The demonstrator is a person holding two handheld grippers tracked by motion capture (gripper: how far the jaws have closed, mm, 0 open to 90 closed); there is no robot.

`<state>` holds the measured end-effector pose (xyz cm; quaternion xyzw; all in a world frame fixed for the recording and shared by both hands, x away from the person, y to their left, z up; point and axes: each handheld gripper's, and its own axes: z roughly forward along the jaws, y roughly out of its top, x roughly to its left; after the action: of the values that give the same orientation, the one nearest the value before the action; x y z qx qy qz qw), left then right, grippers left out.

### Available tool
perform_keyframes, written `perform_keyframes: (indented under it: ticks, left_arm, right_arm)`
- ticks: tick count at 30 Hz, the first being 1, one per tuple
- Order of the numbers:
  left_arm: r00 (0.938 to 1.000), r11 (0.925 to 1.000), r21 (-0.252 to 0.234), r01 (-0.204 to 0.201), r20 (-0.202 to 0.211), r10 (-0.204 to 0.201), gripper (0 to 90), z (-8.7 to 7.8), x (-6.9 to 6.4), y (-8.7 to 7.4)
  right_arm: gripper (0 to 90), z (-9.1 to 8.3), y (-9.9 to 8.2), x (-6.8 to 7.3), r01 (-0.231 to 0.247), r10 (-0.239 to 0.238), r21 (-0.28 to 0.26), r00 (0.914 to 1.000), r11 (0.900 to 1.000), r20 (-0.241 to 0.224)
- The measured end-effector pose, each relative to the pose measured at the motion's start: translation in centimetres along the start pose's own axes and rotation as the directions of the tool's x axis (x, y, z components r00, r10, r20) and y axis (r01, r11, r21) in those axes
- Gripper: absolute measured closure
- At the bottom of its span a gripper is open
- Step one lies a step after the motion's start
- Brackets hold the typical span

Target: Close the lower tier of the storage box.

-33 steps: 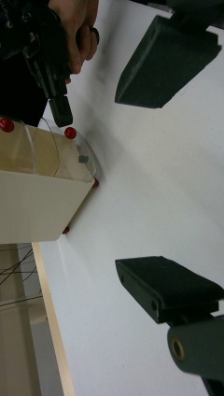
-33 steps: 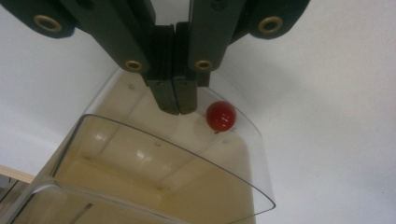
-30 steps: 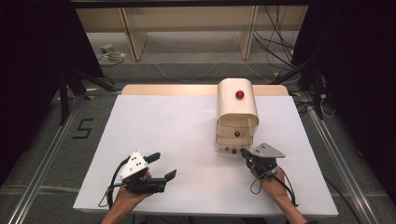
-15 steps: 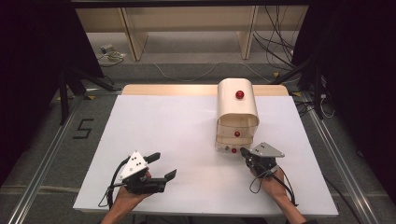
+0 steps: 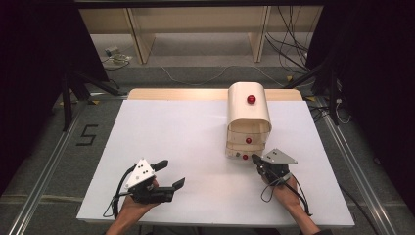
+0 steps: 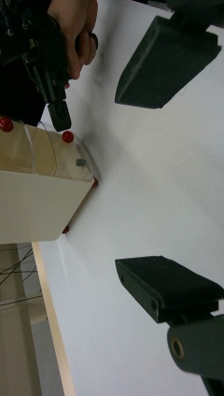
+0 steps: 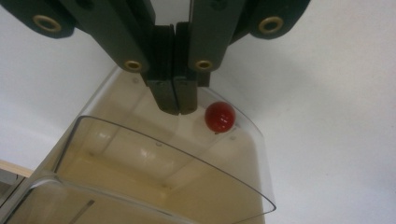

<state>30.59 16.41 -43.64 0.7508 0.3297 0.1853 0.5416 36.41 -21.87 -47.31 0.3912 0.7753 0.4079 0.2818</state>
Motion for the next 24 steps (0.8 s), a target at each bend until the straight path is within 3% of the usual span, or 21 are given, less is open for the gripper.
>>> perform_keyframes:
  ticks: [24]
  left_arm:
    - [1.0000,1.0000,0.003,0.007,0.000,-0.007,17.0,0.33,0.13,0.01]
  right_arm:
    - [89.6,0.67,0.00,-0.46,0.001,-0.001,-0.005,0.9999,1.0000,0.014]
